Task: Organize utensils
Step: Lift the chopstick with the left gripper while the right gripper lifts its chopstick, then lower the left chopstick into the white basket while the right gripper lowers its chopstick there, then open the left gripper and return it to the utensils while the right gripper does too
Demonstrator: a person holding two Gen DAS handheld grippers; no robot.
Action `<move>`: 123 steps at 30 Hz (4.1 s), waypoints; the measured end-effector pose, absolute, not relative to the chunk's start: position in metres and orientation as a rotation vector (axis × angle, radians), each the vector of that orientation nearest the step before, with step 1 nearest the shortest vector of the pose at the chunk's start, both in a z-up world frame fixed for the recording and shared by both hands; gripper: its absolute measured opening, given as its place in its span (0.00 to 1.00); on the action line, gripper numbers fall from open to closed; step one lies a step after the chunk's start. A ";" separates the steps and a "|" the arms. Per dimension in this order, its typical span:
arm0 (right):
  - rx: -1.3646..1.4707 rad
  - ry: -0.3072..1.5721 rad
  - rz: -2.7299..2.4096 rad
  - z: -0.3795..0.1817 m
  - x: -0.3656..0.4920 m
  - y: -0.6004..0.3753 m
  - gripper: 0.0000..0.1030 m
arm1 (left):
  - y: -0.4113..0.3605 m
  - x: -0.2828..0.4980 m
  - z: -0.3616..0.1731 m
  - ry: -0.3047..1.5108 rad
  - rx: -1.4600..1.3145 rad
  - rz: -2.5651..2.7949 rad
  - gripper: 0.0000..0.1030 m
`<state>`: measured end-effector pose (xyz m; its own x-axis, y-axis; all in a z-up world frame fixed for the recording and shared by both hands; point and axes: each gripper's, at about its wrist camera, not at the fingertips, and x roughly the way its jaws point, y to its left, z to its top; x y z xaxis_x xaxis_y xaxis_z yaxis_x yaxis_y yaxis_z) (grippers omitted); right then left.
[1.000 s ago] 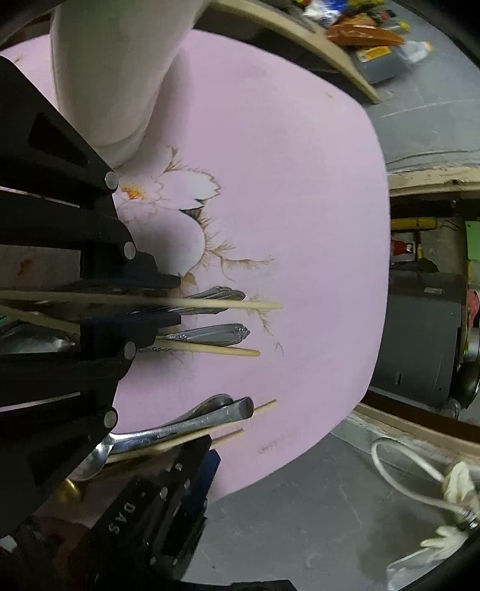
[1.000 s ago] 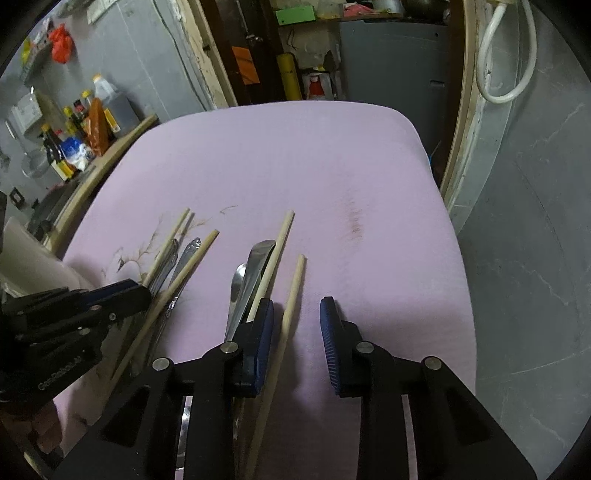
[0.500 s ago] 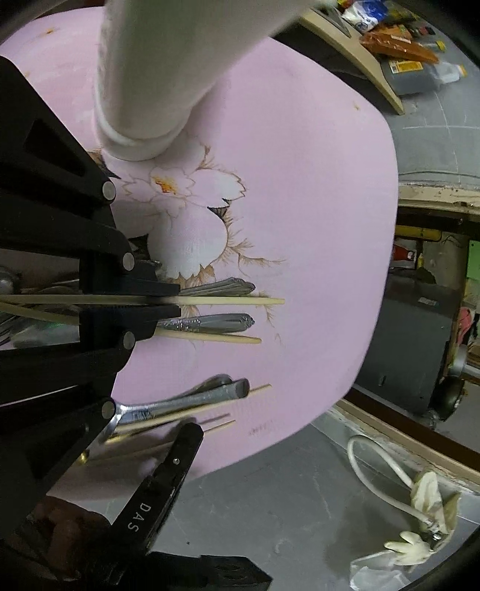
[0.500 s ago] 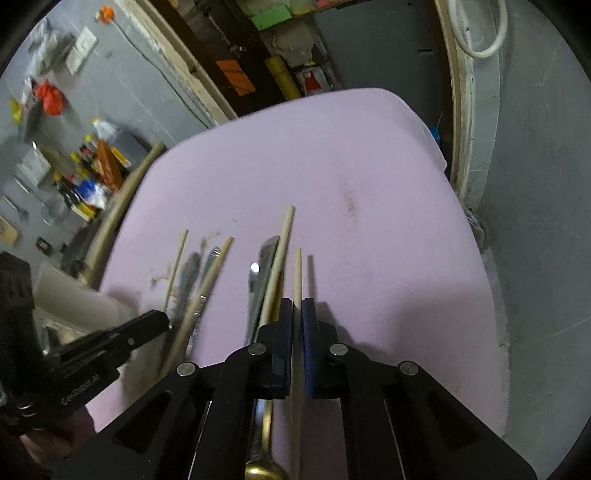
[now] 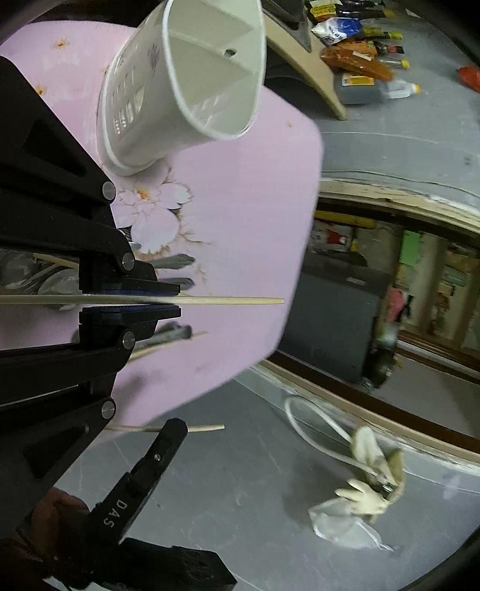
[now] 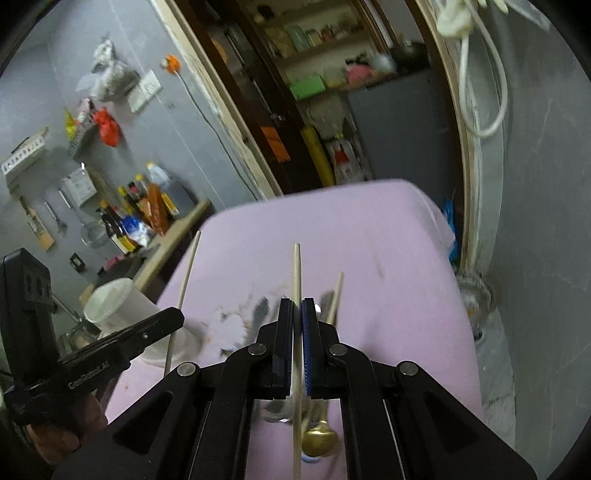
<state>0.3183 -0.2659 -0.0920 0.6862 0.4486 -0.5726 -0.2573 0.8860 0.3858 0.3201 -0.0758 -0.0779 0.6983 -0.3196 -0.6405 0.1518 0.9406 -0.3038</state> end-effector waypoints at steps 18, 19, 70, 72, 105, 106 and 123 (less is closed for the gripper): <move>0.333 0.307 0.550 0.014 0.324 -0.139 0.03 | 0.090 0.303 0.016 0.449 -0.332 -0.115 0.03; 0.332 0.285 0.552 0.018 0.328 -0.128 0.03 | 0.102 0.303 0.016 0.441 -0.338 -0.103 0.03; 0.166 0.374 0.516 -0.050 0.338 -0.041 0.03 | 0.175 0.307 -0.064 0.494 -0.379 -0.070 0.03; 0.166 0.378 0.516 -0.051 0.335 -0.041 0.03 | 0.179 0.307 -0.064 0.501 -0.398 -0.070 0.03; 0.159 0.401 0.505 -0.045 0.288 -0.083 0.13 | 0.150 0.303 -0.054 0.438 -0.280 0.037 0.02; 0.161 0.404 0.501 -0.045 0.285 -0.086 0.21 | 0.148 0.301 -0.055 0.451 -0.276 0.031 0.02; 0.177 0.373 0.397 -0.025 0.259 -0.154 0.69 | 0.102 0.268 -0.041 0.537 -0.292 -0.044 0.38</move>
